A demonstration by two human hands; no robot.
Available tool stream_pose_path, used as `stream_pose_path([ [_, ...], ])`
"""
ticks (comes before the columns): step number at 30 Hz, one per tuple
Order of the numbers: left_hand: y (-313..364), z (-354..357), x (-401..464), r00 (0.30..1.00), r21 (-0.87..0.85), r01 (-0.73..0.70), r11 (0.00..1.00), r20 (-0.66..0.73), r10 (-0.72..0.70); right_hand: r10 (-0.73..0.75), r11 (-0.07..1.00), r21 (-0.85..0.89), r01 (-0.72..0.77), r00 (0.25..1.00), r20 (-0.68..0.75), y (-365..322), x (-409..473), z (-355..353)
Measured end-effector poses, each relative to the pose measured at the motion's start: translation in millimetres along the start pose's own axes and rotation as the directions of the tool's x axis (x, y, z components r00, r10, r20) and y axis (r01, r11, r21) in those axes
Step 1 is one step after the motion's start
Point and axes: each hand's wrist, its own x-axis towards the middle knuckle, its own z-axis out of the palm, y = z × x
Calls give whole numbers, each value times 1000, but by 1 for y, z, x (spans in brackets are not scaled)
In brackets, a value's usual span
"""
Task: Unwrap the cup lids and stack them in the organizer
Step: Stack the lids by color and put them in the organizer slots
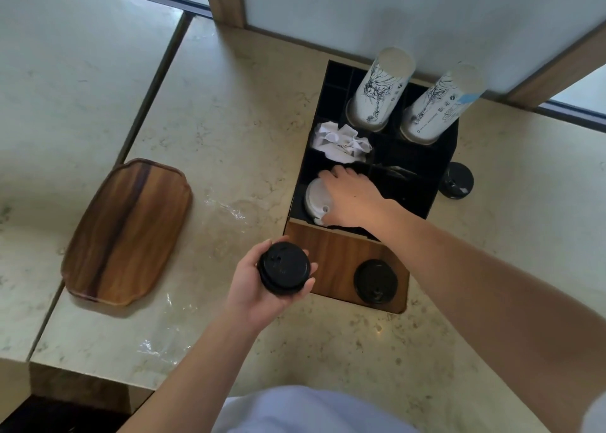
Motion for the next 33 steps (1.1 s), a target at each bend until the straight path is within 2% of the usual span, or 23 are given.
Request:
stream_pose_path([
  [5, -1, -2, 3, 1000, 0, 0, 1000, -6, 0, -29, 1000, -7, 29, 999, 17, 1, 0, -1],
  [12, 1, -3, 4, 1000, -5, -3, 1000, -14, 3, -80, 993, 92, 70, 992, 102, 5, 4, -3],
  [24, 2, -3, 4, 998, 43, -20, 999, -52, 23, -109, 992, -52, 114, 989, 98, 5, 3, 0],
  [28, 0, -1, 2, 997, 54, -22, 998, -67, 26, -59, 998, -31, 63, 991, 120, 1, 9, -3],
  [33, 0, 1, -1, 997, 62, -32, 998, -70, 36, 44, 999, 22, -46, 996, 79, -8, 12, 0],
])
